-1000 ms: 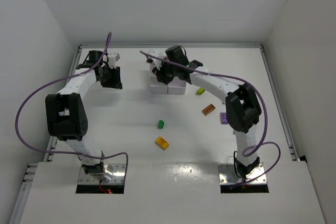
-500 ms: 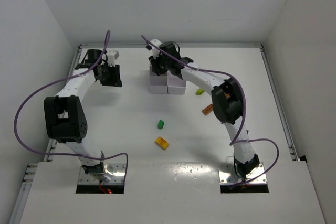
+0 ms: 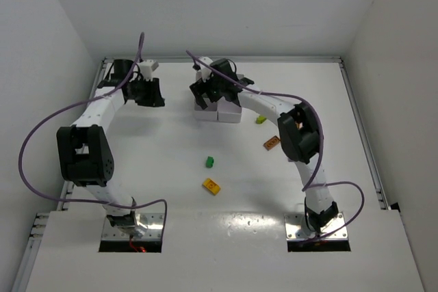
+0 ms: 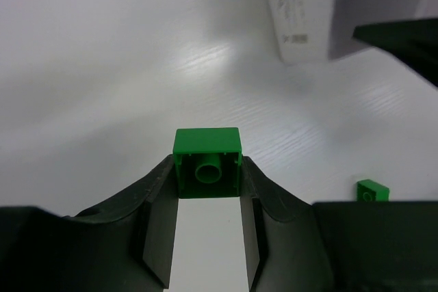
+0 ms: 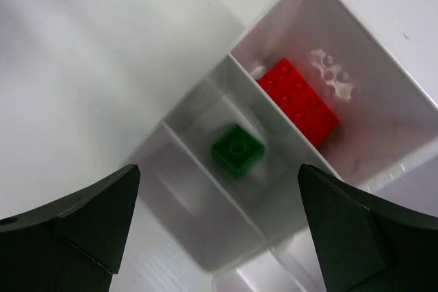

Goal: Sort the legos into containers by color

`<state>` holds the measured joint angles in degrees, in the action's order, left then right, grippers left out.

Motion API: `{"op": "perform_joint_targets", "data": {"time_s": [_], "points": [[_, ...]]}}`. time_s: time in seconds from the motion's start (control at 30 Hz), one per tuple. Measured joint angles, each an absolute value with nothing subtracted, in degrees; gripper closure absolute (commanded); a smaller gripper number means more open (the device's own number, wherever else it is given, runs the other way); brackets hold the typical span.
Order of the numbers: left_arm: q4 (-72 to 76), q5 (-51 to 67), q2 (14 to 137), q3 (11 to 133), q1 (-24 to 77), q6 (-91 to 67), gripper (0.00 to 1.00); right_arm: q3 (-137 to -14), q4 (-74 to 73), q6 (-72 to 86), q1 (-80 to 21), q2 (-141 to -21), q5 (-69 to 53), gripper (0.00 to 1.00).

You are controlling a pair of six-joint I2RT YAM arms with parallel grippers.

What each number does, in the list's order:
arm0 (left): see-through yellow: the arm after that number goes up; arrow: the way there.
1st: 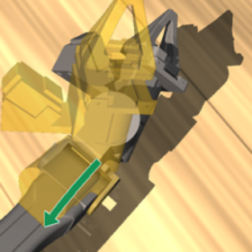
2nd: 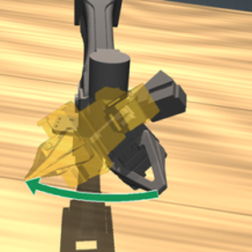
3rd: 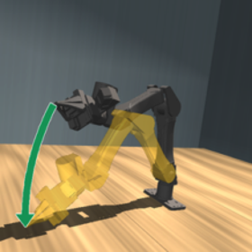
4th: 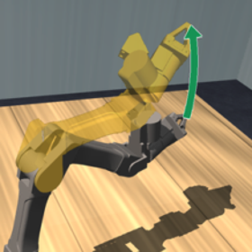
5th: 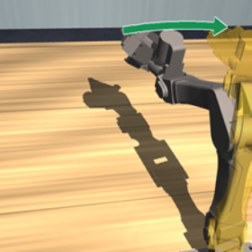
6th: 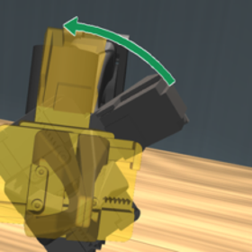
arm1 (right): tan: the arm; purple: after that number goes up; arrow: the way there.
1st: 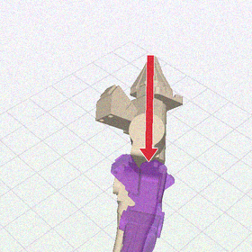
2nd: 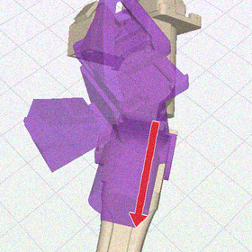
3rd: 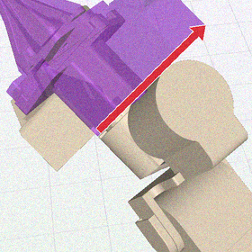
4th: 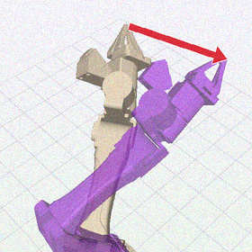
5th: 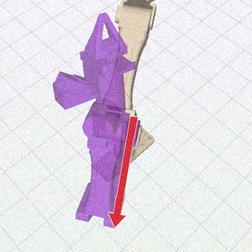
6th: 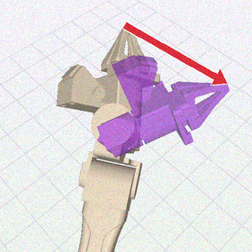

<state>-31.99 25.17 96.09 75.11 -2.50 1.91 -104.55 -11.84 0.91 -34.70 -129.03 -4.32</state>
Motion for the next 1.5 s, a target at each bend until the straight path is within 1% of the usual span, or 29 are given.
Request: {"op": "perform_joint_targets", "data": {"time_s": [0.07,0.17,0.2,0.23,0.33,0.43,0.5,0.53,0.57,0.63,0.67,0.73,0.77,0.8,0.83,0.87,0.9,0.93,0.97,1.0,1.03,1.1,1.3,1.33,1.4,1.5], "points": [[-30.5,26.5,96.1,76.4,-1.5,1.7,0.86,-102.0,-11.7,1.0,-34.7,-126.7,-4.1,0.02],[-27.5,27.4,96.3,80.0,2.5,0.6,0.88,-96.2,-11.6,1.4,-33.9,-119.4,-2.6,0.03],[-26.6,27.5,96.9,82.1,4.5,0.2,0.89,-93.9,-11.5,1.5,-33.4,-115.7,-1.9,0.03],[-25.3,27.4,97.9,84.9,6.7,-0.3,0.89,-91.8,-11.1,1.6,-32.6,-111.6,-1.2,0.05],[-21.9,27.0,102.3,91.5,11.9,-1.7,0.90,-86.7,-9.3,1.7,-29.3,-99.6,0.8,0.05],[-19.9,26.3,107.1,94.9,15.5,-3.4,0.90,-82.3,-7.7,1.7,-25.6,-90.7,2.3,0.05],[-19.3,25.3,110.3,95.5,17.0,-4.4,0.90,-79.5,-7.7,2.0,-23.0,-86.6,2.7,0.13],[-19.3,25.0,111.5,95.5,17.3,-4.8,0.90,-78.2,-7.8,2.2,-21.8,-85.2,2.9,0.13],[-19.3,24.6,112.9,95.5,17.6,-5.3,0.90,-76.8,-7.7,2.7,-20.9,-84.4,2.8,0.16],[-19.6,23.7,115.5,95.5,18.1,-6.1,0.90,-74.6,-8.3,3.8,-19.4,-83.8,2.7,0.16],[-19.7,23.4,116.2,95.5,18.2,-6.3,0.90,-73.9,-9.2,4.3,-18.7,-83.9,2.5,0.15],[-19.8,22.5,117.3,95.5,18.4,-6.7,0.90,-72.9,-11.0,5.2,-17.5,-84.2,1.7,0.04],[-20.0,22.1,117.4,95.5,18.4,-6.8,0.88,-72.6,-11.8,5.7,-16.9,-84.2,1.2,0.01],[-20.1,21.8,117.4,95.5,18.5,-6.9,0.86,-72.5,-12.6,6.0,-16.4,-84.2,0.8,0.01],[-20.0,21.5,117.4,95.6,18.6,-7.0,0.80,-72.5,-13.2,6.1,-15.8,-84.2,0.2,0.01],[-19.9,21.2,117.4,95.9,18.7,-7.1,0.62,-72.5,-13.6,6.2,-15.3,-84.1,-0.6,0.01],[-19.6,20.9,117.4,95.9,18.8,-7.1,0.55,-72.5,-13.8,6.3,-14.8,-84.1,-1.3,0.01],[-19.6,20.7,117.4,96.0,19.0,-7.2,0.51,-72.5,-14.1,6.3,-14.5,-84.1,-2.2,0.01],[-19.4,20.6,117.4,96.0,19.1,-7.2,0.44,-72.5,-14.3,6.2,-14.2,-84.1,-2.9,0.01],[-19.4,20.5,117.4,96.0,19.2,-7.3,0.42,-72.4,-14.5,6.2,-14.0,-84.1,-3.6,0.01],[-19.5,20.6,117.4,96.0,19.2,-7.4,0.34,-72.1,-14.4,5.8,-14.0,-83.9,-4.6,0.03],[-19.2,21.0,117.3,95.9,19.3,-7.6,0.29,-70.9,-14.5,4.4,-14.3,-83.5,-6.6,0.10],[-18.4,21.6,112.9,93.8,19.6,-8.7,0.29,-66.2,-14.9,1.4,-16.4,-82.9,-11.2,0.21],[-18.4,21.3,111.2,93.3,19.6,-8.7,0.29,-65.6,-15.1,0.5,-17.2,-82.9,-11.5,0.26],[-18.4,20.7,105.1,91.5,19.5,-9.1,0.32,-65.0,-15.1,-2.1,-19.0,-83.0,-12.3,0.29],[-17.8,20.1,94.1,90.0,18.2,-9.2,0.32,-64.6,-14.7,-6.4,-23.6,-84.2,-14.2,0.29]]}}
